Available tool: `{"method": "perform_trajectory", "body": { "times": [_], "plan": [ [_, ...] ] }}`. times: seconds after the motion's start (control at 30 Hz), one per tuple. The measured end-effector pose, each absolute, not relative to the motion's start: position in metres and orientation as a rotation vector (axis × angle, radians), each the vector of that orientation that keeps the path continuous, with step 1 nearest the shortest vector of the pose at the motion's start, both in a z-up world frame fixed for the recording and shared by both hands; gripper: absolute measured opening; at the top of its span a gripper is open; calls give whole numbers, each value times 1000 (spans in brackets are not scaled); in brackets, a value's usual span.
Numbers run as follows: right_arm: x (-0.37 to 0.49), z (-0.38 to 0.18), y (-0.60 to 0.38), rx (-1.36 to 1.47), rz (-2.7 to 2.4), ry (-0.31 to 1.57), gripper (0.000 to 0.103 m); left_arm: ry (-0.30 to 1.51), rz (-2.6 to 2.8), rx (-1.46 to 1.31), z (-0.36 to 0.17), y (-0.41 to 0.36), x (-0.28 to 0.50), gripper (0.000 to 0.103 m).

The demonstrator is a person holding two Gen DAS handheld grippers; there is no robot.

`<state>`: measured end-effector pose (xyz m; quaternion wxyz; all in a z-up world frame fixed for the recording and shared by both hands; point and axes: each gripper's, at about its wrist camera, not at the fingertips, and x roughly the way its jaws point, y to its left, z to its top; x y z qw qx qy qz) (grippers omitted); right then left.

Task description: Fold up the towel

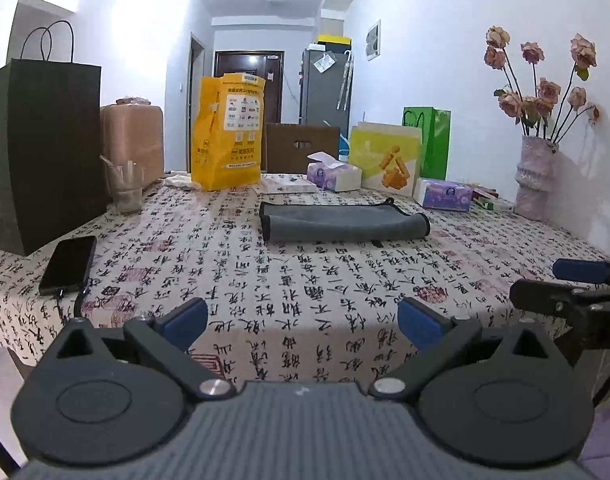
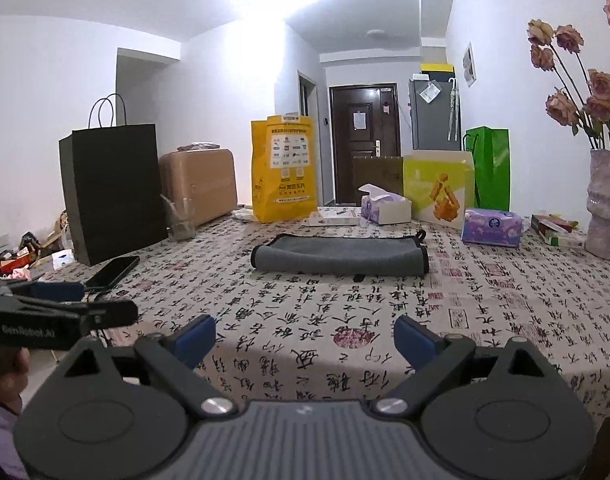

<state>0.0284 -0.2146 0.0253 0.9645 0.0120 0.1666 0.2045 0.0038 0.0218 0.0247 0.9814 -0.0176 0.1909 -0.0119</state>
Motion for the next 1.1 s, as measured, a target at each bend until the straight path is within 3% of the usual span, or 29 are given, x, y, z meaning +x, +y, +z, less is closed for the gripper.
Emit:
{"method": "perform_trajectory", "body": {
  "times": [0.4, 0.5, 1.1],
  "plan": [
    [22, 25, -214, 37, 417, 330, 97, 362, -19, -32, 26, 21, -2, 103],
    [21, 24, -215, 46, 410, 331, 103, 362, -20, -26, 26, 19, -3, 103],
    [23, 21, -216, 65, 409, 344, 103, 361, -26, -17, 25, 16, -2, 103]
  ]
}}
